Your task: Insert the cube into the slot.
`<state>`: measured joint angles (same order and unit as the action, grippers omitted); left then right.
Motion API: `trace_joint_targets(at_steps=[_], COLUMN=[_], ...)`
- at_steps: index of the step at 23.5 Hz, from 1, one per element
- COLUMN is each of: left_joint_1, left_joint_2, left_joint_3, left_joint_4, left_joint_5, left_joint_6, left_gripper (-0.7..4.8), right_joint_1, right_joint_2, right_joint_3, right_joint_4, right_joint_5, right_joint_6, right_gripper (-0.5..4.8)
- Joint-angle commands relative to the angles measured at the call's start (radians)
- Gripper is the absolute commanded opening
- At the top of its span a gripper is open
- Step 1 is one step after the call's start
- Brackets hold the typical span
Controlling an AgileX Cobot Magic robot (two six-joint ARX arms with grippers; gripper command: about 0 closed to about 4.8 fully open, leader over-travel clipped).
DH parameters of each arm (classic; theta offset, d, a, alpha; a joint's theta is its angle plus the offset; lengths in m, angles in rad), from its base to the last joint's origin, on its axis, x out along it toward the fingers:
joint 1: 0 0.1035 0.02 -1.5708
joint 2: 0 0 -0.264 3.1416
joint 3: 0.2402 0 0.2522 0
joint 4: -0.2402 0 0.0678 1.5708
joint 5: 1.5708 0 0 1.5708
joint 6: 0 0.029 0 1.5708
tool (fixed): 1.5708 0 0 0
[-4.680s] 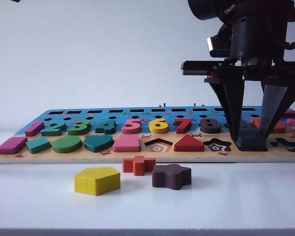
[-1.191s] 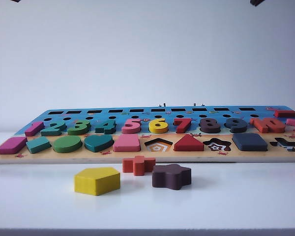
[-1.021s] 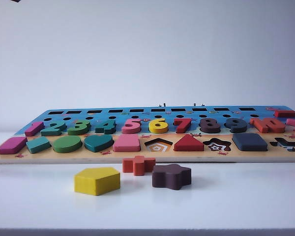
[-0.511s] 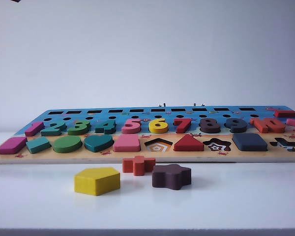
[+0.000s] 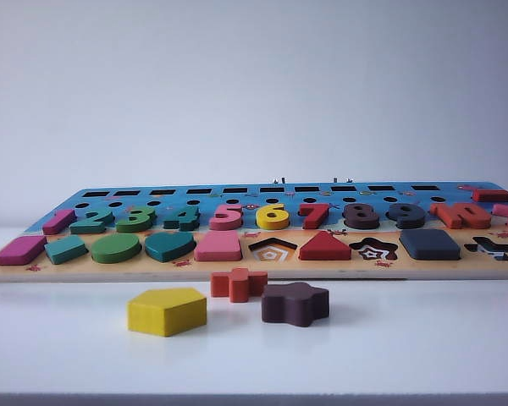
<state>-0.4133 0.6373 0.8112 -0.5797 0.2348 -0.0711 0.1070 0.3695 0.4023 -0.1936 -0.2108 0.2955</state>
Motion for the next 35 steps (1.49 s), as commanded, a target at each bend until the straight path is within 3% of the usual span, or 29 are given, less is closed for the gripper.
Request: trace_joint_targets(at_steps=[1, 8, 11, 21, 35], left_joint_1=[0.086, 0.253, 0.261, 0.286, 0.32], left_joint_2=[-0.011, -0.121, -0.168, -0.35, -0.626], left_joint_3=[-0.003, -0.122, -0.167, -0.339, -0.655], left_joint_4=[0.072, 0.192, 0.202, 0.315, 0.341], left_joint_5=[0.004, -0.027, -0.098, -0.315, -0.453], left_joint_6=[-0.007, 0.02, 0.054, 0.053, 0.116], left_gripper=[0.07, 0.07, 0.07, 0.07, 0.07], right_joint_1=[-0.024, -0.063, -0.089, -0.096, -0.096], right_joint_2=[-0.057, -0.213, -0.262, -0.31, -0.367], right_joint_3=[-0.052, -0.175, -0.221, -0.303, -0.385], right_joint_4=[0.021, 0.032, 0.036, 0.073, 0.086], right_joint_5=[-0.006, -0.006, -0.006, 0.002, 0.003], right_joint_6=[0.0, 0.0, 0.0, 0.0, -0.001], right_gripper=[-0.06, -0.06, -0.06, -0.06, -0.06])
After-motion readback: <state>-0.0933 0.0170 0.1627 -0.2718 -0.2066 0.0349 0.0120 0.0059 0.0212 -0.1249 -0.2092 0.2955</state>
